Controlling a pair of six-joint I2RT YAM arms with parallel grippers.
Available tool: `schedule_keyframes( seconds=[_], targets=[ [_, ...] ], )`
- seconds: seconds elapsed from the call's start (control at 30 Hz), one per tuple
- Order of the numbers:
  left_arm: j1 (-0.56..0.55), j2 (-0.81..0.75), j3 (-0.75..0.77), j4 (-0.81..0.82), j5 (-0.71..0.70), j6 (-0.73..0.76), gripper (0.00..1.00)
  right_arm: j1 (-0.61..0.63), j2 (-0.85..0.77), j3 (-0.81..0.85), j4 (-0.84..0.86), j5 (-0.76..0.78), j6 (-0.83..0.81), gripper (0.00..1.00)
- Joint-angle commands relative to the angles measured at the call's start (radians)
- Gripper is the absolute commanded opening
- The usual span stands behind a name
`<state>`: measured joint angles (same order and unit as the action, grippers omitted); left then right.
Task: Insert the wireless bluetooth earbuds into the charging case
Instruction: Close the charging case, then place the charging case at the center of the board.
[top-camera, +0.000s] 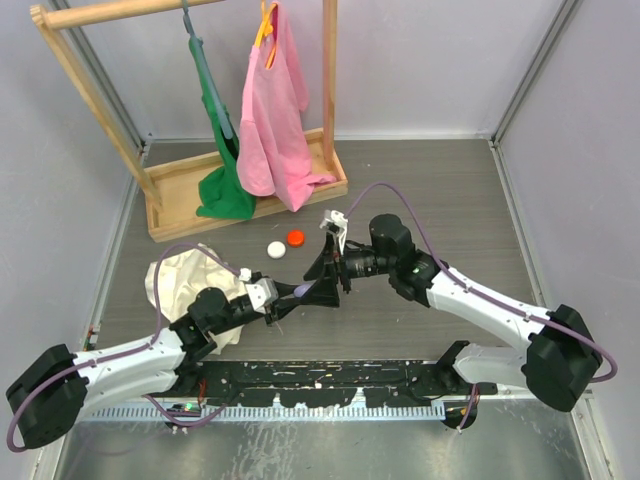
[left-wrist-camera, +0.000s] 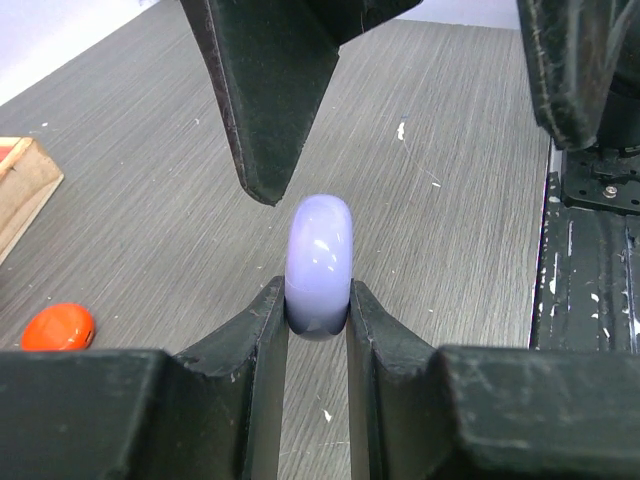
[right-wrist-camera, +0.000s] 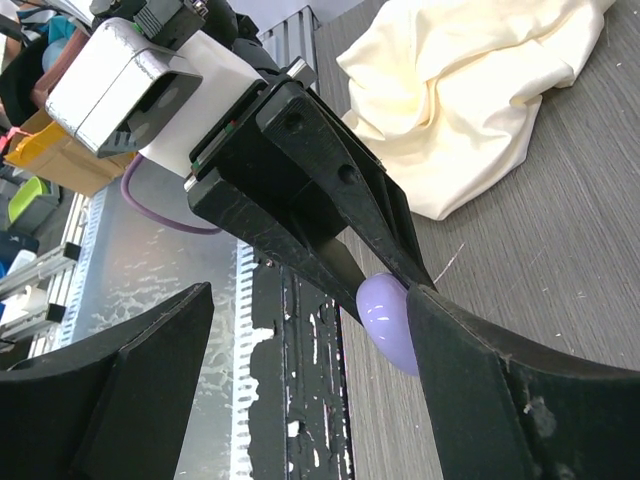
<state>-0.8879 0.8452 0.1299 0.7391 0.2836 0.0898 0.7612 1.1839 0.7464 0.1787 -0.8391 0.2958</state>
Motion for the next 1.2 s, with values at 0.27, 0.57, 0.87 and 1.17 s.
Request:
schedule_keyframes(
  seconds=[0.27,0.57,0.87,1.17],
  targets=[
    [0.002,0.048,0.105,-0.035,-0.072,-0.067,0.0,-0.005,-0.157,-0.074,-0.064,0.49,-0.03,0.86],
    [0.005,0.147,0.257,-0.262,-0.279,-0.264,0.05,-0.005,-0.34,-0.287,-0.005,0.868,-0.018,0.87],
    [0.021,0.311,0.336,-0.369,-0.442,-0.54,0.15,-0.005,-0.523,-0.488,0.116,1.045,-0.016,0.89],
    [0.093,0.531,0.353,-0.309,-0.466,-0.835,0.21,-0.005,-0.704,-0.571,0.1,1.114,0.009,0.89]
  ],
)
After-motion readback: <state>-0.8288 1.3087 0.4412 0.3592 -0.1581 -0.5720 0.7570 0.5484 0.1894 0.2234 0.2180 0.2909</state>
